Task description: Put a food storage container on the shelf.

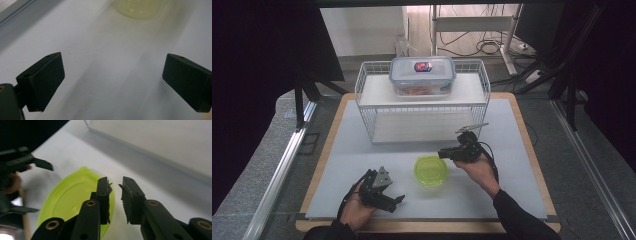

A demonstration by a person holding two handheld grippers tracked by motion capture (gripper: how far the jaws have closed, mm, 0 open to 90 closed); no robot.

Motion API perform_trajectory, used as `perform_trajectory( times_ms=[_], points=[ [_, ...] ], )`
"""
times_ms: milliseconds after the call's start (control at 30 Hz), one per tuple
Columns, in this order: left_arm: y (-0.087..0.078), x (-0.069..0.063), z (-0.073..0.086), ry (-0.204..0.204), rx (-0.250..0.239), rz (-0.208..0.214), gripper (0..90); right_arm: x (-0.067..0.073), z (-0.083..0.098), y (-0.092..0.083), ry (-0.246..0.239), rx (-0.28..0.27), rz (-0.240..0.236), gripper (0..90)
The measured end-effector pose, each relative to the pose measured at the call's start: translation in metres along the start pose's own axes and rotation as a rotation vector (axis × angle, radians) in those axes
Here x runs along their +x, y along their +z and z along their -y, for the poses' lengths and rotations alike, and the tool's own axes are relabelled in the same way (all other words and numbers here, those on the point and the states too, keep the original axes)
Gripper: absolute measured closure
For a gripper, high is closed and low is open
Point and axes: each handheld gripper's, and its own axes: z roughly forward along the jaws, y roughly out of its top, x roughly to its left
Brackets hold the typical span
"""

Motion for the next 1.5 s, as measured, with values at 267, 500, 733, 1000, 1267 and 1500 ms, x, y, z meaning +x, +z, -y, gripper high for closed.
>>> perform_trajectory(
  times_ms=[267, 500, 733, 1000, 1267, 1500],
  points=[
    [0.000, 0.001, 0.000, -0.002, -0.004, -0.001, 4.6, 0.025, -0.018, 0.016, -0.118, 0.005, -0.008, 90.0],
    [-0.002, 0.000, 0.000, 0.002, -0.008, -0.003, 4.6, 0.059, -0.032, 0.055, -0.252, 0.078, -0.034, 90.0],
    [-0.002, 0.001, 0.000, 0.003, -0.008, -0.001, 4.6, 0.060, -0.034, 0.073, -0.273, 0.149, 0.014, 90.0],
    [-0.001, 0.000, 0.000, 0.005, -0.004, -0.003, 4.6, 0.039, -0.032, 0.057, -0.236, 0.134, 0.077, 90.0],
    [0.000, 0.000, 0.000, 0.006, 0.002, -0.003, 4.6, 0.015, -0.018, 0.028, -0.185, 0.114, 0.127, 90.0],
    [0.000, -0.001, 0.000, 0.010, 0.007, -0.005, 4.6, 0.001, -0.001, 0.008, -0.145, 0.095, 0.170, 86.4]
  ],
)
